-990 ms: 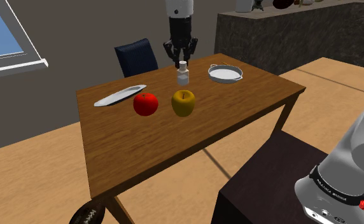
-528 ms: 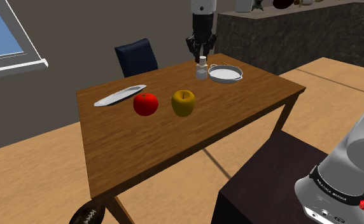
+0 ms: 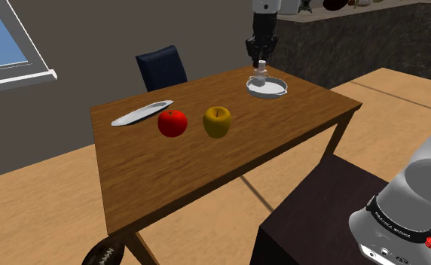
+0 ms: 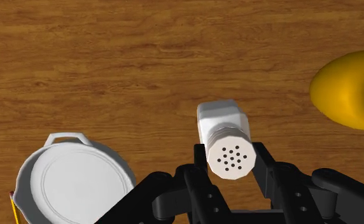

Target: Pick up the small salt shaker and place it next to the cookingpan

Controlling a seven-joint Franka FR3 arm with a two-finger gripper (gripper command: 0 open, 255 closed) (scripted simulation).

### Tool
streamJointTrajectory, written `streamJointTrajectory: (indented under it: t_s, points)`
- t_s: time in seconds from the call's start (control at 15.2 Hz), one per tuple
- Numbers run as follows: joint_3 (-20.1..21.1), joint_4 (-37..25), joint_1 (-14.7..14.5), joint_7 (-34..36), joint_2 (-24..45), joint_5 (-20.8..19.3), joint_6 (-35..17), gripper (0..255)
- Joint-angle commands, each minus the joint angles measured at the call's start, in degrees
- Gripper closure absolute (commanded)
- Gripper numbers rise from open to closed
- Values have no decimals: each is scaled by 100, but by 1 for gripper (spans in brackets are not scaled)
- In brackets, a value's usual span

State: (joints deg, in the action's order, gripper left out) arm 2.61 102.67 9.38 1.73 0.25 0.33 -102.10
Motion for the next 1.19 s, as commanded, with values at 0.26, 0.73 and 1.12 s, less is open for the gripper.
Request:
streamJointTrajectory:
  t_s: [0.26,0.73,1.12]
  points:
    - [-414,-15,410,-831,19,-8,1,255]
    - [-864,-407,888,-1761,332,14,83,255]
    - [-1027,-431,1081,-2125,534,47,-91,255]
